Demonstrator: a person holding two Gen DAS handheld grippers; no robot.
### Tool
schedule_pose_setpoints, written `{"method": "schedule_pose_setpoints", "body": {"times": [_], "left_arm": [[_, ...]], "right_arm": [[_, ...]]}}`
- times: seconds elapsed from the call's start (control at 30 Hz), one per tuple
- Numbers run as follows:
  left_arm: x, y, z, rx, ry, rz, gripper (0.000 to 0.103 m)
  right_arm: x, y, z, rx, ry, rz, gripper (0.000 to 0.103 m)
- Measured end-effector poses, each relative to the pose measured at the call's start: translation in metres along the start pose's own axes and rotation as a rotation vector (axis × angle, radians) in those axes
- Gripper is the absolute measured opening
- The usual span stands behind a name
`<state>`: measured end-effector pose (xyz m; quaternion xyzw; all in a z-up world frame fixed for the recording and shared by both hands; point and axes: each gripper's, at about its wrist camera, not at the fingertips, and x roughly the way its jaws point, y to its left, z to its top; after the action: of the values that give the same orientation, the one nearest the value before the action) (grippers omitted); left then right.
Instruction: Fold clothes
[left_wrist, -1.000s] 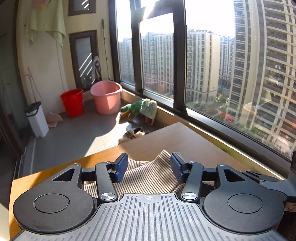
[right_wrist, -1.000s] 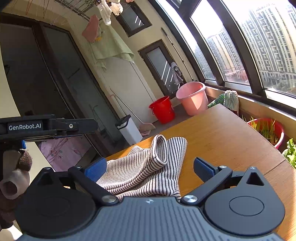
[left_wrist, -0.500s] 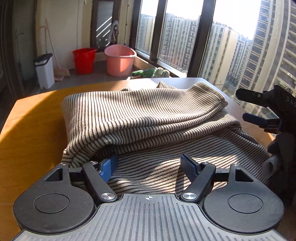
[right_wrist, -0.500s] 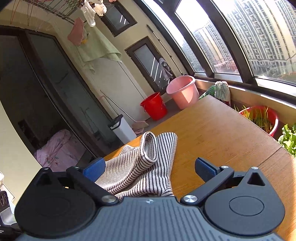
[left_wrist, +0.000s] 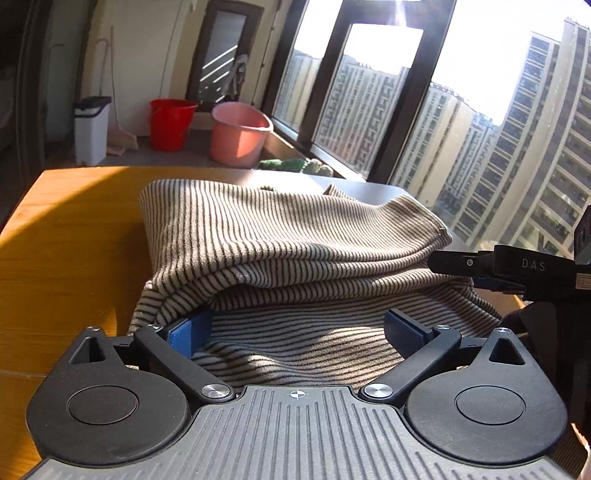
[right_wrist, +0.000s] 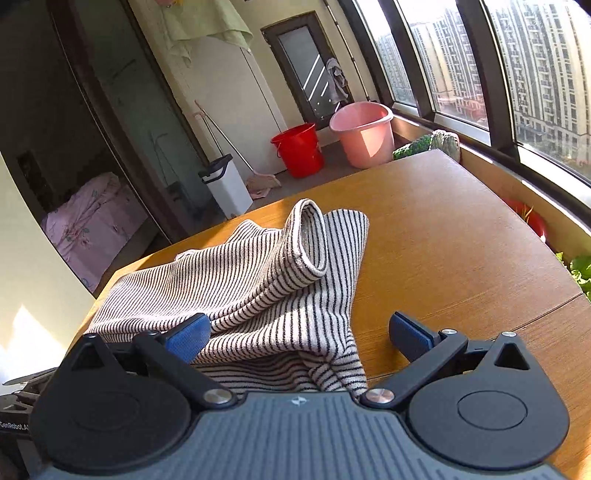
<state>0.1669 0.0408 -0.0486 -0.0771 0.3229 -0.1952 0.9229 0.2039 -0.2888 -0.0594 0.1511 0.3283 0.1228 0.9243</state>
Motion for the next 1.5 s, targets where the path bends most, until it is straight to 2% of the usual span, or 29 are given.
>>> {"method": "schedule_pose_setpoints", "body": {"times": [0.23,0.3,0.37,0.43,0.47,0.5,0.53,0.6,0.67,0.7,0.73,0.8,0.97,1.07,1.17,1.2,1.3,1.37,1.43,1.5], "left_arm": [[-0.002,0.003,0.0,-0.023,-0.011,-0.014,0.103],[-0.002,0.003,0.0,-0.024,-0.012,-0.015,0.103],[-0.002,0.003,0.0,-0.023,-0.012,-0.013,0.103],[-0.001,0.001,-0.001,-0.016,-0.01,-0.006,0.103],[0.0,0.0,-0.001,-0.012,-0.009,-0.003,0.103],[0.0,-0.001,-0.002,-0.01,-0.008,0.0,0.103],[0.001,-0.002,-0.003,-0.008,-0.008,0.002,0.103],[0.001,-0.002,-0.004,-0.01,-0.01,0.001,0.103],[0.0,-0.002,-0.004,-0.017,-0.012,-0.003,0.103],[0.0,-0.001,-0.004,-0.02,-0.014,-0.005,0.103],[-0.001,-0.001,-0.004,-0.023,-0.015,-0.006,0.103],[-0.002,0.0,-0.005,-0.032,-0.018,-0.01,0.103],[-0.003,0.002,-0.005,-0.045,-0.024,-0.018,0.103],[-0.004,0.006,-0.004,-0.063,-0.029,-0.035,0.103],[-0.008,0.009,-0.003,-0.076,-0.032,-0.064,0.103],[-0.01,0.01,-0.002,-0.074,-0.032,-0.071,0.103],[-0.026,0.006,0.002,-0.032,-0.041,-0.078,0.103],[-0.04,-0.002,0.009,0.01,-0.097,-0.087,0.103],[-0.045,-0.009,0.021,0.023,-0.143,-0.079,0.103],[-0.036,-0.016,0.03,0.024,-0.152,-0.073,0.103]], "right_arm": [[0.0,0.032,-0.004,-0.209,0.129,-0.012,0.103],[-0.014,0.036,-0.005,-0.241,0.109,-0.011,0.102],[-0.032,0.043,0.0,-0.309,0.023,-0.058,0.097],[-0.045,0.048,0.01,-0.351,-0.055,-0.1,0.083],[-0.049,0.05,0.018,-0.353,-0.086,-0.116,0.079],[-0.049,0.05,0.026,-0.329,-0.098,-0.118,0.07],[-0.043,0.049,0.033,-0.3,-0.089,-0.114,0.062],[-0.024,0.045,0.044,-0.253,-0.057,-0.116,0.059],[0.0,0.041,0.048,-0.23,-0.014,-0.131,0.051],[0.009,0.041,0.047,-0.224,0.004,-0.138,0.032],[0.018,0.04,0.047,-0.218,0.023,-0.145,0.021],[0.01,0.046,0.047,-0.233,-0.006,-0.109,0.016],[-0.037,0.047,0.059,-0.197,-0.117,-0.04,0.014],[-0.038,0.025,0.049,-0.135,-0.084,-0.057,0.014],[-0.012,0.0,0.016,-0.126,0.013,-0.134,0.01],[-0.013,-0.006,0.009,-0.131,-0.014,-0.12,0.01],[-0.026,-0.007,0.017,-0.143,-0.022,-0.129,0.012],[-0.038,0.0,0.025,-0.198,-0.052,-0.145,0.012],[-0.045,0.009,0.031,-0.223,-0.08,-0.128,0.017],[-0.046,0.017,0.034,-0.228,-0.1,-0.096,0.021]]}}
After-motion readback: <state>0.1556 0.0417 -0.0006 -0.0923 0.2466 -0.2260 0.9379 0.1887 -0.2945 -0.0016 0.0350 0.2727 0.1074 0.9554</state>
